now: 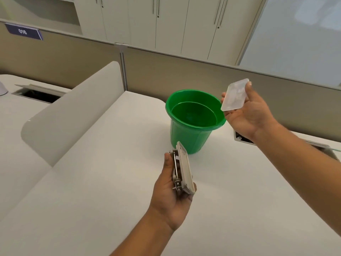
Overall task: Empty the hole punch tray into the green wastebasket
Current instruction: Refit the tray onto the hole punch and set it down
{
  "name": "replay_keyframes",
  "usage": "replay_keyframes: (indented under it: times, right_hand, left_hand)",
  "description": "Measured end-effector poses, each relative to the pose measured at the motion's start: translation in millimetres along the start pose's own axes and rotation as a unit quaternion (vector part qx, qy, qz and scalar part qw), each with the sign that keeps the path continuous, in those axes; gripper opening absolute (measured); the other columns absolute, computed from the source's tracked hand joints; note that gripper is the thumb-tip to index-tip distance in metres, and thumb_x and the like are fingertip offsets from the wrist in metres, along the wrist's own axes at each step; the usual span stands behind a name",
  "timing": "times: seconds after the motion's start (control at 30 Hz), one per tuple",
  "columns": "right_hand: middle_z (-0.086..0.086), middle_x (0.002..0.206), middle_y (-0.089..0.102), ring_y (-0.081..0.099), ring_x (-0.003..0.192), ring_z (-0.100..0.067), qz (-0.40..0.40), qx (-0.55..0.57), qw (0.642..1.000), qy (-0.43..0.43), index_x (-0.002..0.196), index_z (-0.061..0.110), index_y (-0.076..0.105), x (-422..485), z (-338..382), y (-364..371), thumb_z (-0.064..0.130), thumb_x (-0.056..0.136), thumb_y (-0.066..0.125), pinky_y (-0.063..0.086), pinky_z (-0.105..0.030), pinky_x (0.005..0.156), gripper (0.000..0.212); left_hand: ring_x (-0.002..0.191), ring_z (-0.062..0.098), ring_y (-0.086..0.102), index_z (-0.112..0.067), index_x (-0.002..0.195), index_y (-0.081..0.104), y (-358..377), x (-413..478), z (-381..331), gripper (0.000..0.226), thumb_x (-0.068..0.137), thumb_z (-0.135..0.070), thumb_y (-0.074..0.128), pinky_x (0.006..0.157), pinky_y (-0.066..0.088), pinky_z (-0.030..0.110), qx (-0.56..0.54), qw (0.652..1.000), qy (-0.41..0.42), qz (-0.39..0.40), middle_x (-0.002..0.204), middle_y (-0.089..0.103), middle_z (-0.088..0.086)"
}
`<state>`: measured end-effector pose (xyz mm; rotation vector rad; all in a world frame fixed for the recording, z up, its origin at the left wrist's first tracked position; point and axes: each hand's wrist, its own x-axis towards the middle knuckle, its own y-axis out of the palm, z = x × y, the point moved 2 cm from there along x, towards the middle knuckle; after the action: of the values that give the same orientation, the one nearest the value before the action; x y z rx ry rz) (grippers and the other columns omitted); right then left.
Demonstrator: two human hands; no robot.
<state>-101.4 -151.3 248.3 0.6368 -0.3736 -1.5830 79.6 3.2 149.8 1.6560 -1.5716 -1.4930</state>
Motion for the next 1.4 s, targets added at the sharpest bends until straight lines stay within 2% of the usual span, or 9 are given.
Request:
replay_keyframes:
  times: [0.13, 0.23, 0.4, 0.57, 0.63, 0.7, 0.87, 1.07, 1.4]
  right_hand:
    - [-0.010, 0.099, 0.067, 0.064, 0.089, -0.020, 0.015, 0.046, 0.999, -0.003, 0.126, 0.014, 0.060, -56, -3, -18, 0.052, 0.096, 0.048, 0.055, -0.032, 0.088, 0.051]
    - [-0.008, 0.101, 0.074, 0.067, 0.090, -0.018, -0.010, 0.050, 0.998, 0.025, 0.130, 0.017, 0.062, -94, -24, -44, 0.054, 0.092, 0.052, 0.053, -0.031, 0.093, 0.053]
    - [-0.012, 0.097, 0.076, 0.064, 0.088, -0.021, -0.072, 0.042, 0.993, 0.078, 0.125, 0.016, 0.066, -145, -77, -87, 0.054, 0.088, 0.057, 0.058, -0.032, 0.078, 0.053]
    - [-0.021, 0.116, 0.062, 0.050, 0.103, -0.034, -0.074, 0.039, 0.994, 0.074, 0.138, 0.013, 0.056, -177, -118, -105, 0.049, 0.096, 0.042, 0.038, -0.046, 0.092, 0.057]
    - [-0.019, 0.118, 0.065, 0.060, 0.100, -0.031, -0.060, 0.031, 0.995, 0.073, 0.135, 0.012, 0.057, -186, -128, -111, 0.050, 0.100, 0.033, 0.048, -0.044, 0.084, 0.057]
    - [-0.013, 0.109, 0.071, 0.068, 0.091, -0.025, -0.050, 0.033, 0.995, 0.074, 0.126, 0.015, 0.066, -194, -135, -114, 0.050, 0.101, 0.030, 0.056, -0.038, 0.072, 0.055]
    - [-0.003, 0.099, 0.074, 0.070, 0.089, -0.016, -0.058, 0.012, 0.996, 0.072, 0.109, 0.022, 0.074, -207, -142, -116, 0.046, 0.101, 0.039, 0.055, -0.031, 0.072, 0.043]
    - [-0.007, 0.114, 0.075, 0.070, 0.104, -0.018, -0.095, 0.022, 0.991, 0.093, 0.116, 0.020, 0.073, -214, -146, -120, 0.046, 0.098, 0.044, 0.048, -0.036, 0.089, 0.044]
    - [-0.010, 0.121, 0.073, 0.068, 0.114, -0.020, -0.071, -0.057, 0.992, 0.082, 0.117, 0.020, 0.072, -218, -143, -115, 0.046, 0.096, 0.043, 0.059, -0.027, 0.078, 0.045]
  left_hand:
    - [0.048, 0.010, 0.057, -0.027, 0.077, 0.080, 8, 4, 6, 0.030, 0.074, -0.052, 0.066, 0.046, 0.049, 0.024, 0.046, 0.999, 0.000, 0.005, 0.062, 0.063, -0.003]
    - [0.051, 0.010, 0.054, -0.025, 0.082, 0.079, 12, 5, 13, 0.031, 0.074, -0.052, 0.067, 0.047, 0.049, 0.024, 0.082, 0.997, 0.000, 0.015, 0.063, 0.057, -0.002]
    - [0.050, 0.011, 0.052, -0.024, 0.079, 0.075, 15, 1, 33, 0.029, 0.077, -0.052, 0.066, 0.048, 0.046, 0.025, 0.186, 0.980, 0.018, 0.069, 0.058, 0.054, -0.004]
    - [0.061, 0.020, 0.055, -0.016, 0.089, 0.070, 16, -11, 59, 0.044, 0.083, -0.058, 0.061, 0.056, 0.038, 0.034, 0.359, 0.928, 0.035, 0.095, 0.070, 0.065, 0.002]
    - [0.063, 0.020, 0.052, -0.008, 0.093, 0.066, 16, -16, 69, 0.055, 0.079, -0.062, 0.063, 0.052, 0.037, 0.030, 0.398, 0.912, 0.036, 0.093, 0.075, 0.062, 0.007]
    - [0.054, 0.012, 0.052, -0.013, 0.082, 0.065, 16, -20, 78, 0.048, 0.078, -0.061, 0.063, 0.043, 0.036, 0.022, 0.424, 0.900, 0.038, 0.098, 0.066, 0.061, 0.000]
    - [0.047, 0.001, 0.056, -0.023, 0.069, 0.062, 11, -23, 96, 0.028, 0.087, -0.044, 0.065, 0.042, 0.040, 0.011, 0.468, 0.877, 0.057, 0.097, 0.056, 0.062, -0.012]
    - [0.055, 0.001, 0.061, -0.022, 0.071, 0.062, 5, -23, 102, 0.028, 0.085, -0.046, 0.067, 0.050, 0.046, 0.016, 0.526, 0.843, 0.101, 0.045, 0.059, 0.065, -0.015]
    - [0.064, 0.013, 0.067, -0.025, 0.075, 0.062, 2, -20, 98, 0.029, 0.083, -0.053, 0.063, 0.060, 0.060, 0.043, 0.596, 0.789, 0.149, 0.007, 0.068, 0.067, -0.007]
